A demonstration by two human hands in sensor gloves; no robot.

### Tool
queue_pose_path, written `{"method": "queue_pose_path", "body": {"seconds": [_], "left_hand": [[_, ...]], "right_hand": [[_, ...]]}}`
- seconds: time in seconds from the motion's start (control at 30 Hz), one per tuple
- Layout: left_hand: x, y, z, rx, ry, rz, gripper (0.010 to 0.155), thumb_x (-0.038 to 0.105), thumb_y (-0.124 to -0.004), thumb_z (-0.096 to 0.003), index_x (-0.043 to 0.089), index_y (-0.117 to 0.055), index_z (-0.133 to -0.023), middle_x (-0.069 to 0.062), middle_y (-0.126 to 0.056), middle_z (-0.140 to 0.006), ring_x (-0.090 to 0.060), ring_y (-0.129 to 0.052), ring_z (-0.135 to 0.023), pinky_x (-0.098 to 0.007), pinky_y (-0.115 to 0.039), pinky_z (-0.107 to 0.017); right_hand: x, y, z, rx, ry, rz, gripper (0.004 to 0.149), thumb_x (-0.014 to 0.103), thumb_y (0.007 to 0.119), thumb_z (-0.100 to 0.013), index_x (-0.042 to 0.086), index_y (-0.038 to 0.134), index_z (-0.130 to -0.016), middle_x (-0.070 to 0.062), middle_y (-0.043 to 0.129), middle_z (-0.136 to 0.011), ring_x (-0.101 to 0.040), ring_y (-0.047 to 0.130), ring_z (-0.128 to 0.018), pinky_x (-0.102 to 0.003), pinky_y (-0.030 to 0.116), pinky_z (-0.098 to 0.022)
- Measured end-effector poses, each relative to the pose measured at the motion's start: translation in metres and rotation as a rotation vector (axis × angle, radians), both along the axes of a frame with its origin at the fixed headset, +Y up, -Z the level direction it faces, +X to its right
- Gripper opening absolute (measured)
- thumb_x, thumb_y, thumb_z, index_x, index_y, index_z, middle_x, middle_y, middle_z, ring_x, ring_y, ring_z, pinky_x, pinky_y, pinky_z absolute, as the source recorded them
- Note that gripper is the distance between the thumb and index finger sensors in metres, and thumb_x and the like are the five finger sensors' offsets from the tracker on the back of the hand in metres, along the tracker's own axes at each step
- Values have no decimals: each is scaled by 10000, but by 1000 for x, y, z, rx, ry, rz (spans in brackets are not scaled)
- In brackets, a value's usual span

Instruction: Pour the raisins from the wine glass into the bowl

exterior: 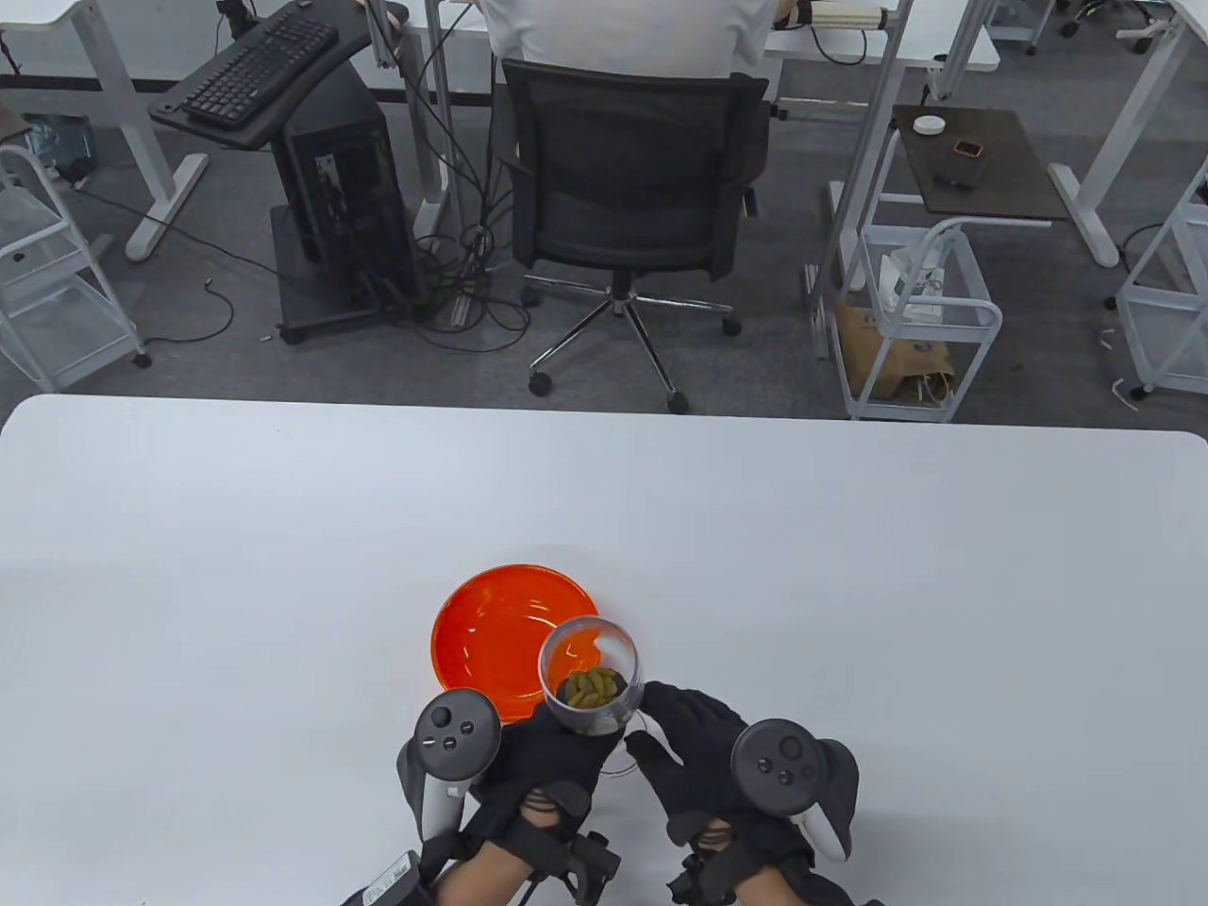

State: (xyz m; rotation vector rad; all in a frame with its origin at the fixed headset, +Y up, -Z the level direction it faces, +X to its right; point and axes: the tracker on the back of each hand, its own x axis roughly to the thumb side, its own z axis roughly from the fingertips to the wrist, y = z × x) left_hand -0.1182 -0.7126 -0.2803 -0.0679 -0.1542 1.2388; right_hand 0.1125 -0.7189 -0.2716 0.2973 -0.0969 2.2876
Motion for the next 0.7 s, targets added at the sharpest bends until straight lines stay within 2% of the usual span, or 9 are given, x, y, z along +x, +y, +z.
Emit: {"method": "queue_pose_path", "body": {"seconds": [0.13,0.37,0.53,0.7], "left_hand": [[-1,1,0,-1,6,13,513,325,-890,-414,300,-753,-909,-12,-878,-971,-246,-929,-851,-488,-719,-675],[-3,6,0,40,15,-23,516,332,-880,-418,294,-751,-916,-3,-902,-930,-238,-932,-829,-498,-692,-687],[-7,11,1,65,29,-24,518,337,-874,-421,287,-750,-921,-6,-912,-912,-235,-938,-812,-509,-673,-696],[-16,16,-2,84,56,-14,520,337,-874,-422,281,-756,-926,-9,-921,-902,-235,-944,-801,-518,-661,-701]], "right_hand": [[13,2,-3,27,-51,64,602,460,792,-538,128,646,-1019,-208,661,-1095,-570,566,-991,-744,400,-711],[44,-2,-18,75,-180,225,683,485,786,-527,197,515,-1084,-202,347,-1198,-549,246,-1065,-723,216,-731],[63,-9,-27,46,-261,318,732,511,761,-523,228,418,-1104,-169,193,-1201,-509,69,-1048,-696,116,-724],[76,-17,-33,-7,-319,377,754,523,753,-521,235,379,-1108,-169,147,-1197,-504,21,-1034,-691,80,-718]]}}
